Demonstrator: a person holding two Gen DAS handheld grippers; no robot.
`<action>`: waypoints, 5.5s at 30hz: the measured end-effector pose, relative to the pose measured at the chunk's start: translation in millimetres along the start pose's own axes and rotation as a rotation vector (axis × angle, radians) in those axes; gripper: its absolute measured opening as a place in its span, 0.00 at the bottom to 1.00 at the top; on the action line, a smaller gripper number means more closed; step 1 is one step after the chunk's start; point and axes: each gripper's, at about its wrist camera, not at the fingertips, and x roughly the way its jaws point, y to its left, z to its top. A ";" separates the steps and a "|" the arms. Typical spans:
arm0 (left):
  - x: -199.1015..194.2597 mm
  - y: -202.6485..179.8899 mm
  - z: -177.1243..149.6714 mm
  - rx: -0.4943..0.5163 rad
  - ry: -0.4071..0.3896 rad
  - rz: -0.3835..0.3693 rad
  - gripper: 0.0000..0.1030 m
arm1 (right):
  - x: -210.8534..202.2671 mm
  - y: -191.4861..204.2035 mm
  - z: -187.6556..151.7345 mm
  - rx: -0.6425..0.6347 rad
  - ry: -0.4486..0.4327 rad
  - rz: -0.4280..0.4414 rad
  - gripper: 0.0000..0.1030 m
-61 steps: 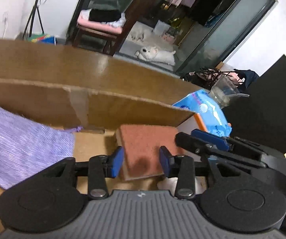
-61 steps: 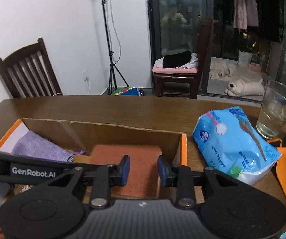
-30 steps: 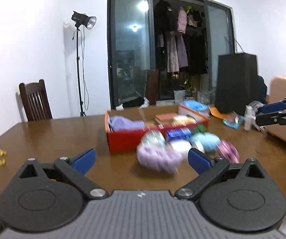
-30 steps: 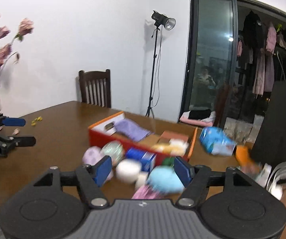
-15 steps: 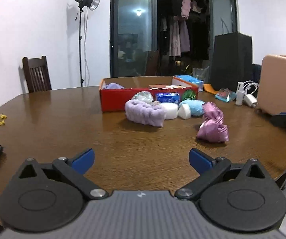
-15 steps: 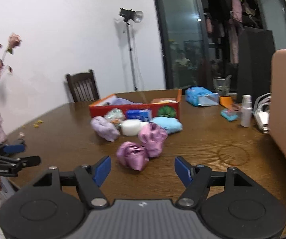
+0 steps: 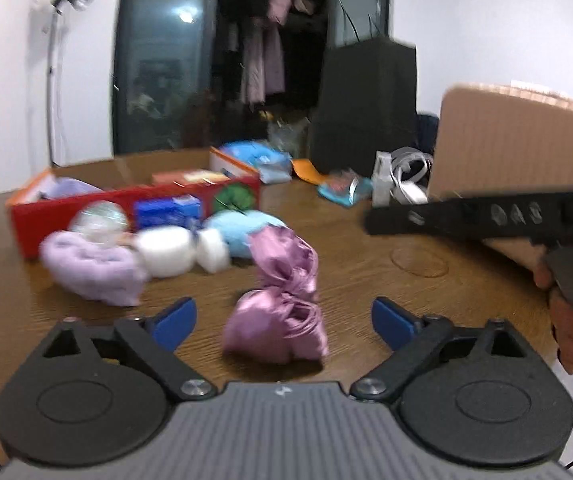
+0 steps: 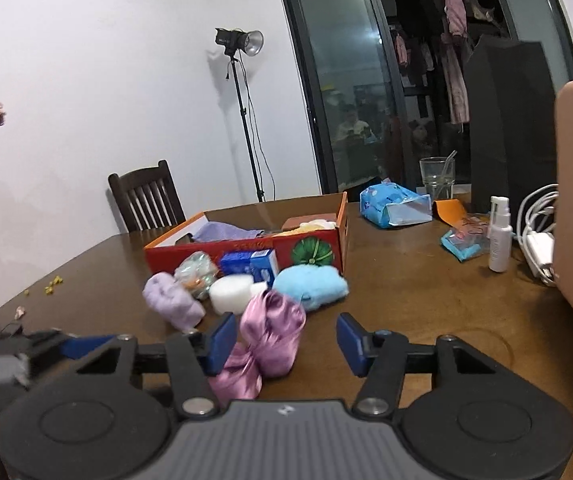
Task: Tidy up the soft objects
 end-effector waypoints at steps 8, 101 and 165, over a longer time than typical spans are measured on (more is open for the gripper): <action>-1.2 53.0 -10.1 -0.059 0.079 0.042 0.59 | 61.2 -2.4 16.1 -0.034 0.080 0.062 0.53; -148.5 110.5 -9.9 -0.216 -0.128 0.136 0.88 | -31.2 59.1 -10.3 -0.031 0.015 0.106 0.69; -72.6 162.4 -25.5 -0.558 0.067 -0.036 0.56 | 72.8 58.4 -36.8 0.224 0.225 0.242 0.37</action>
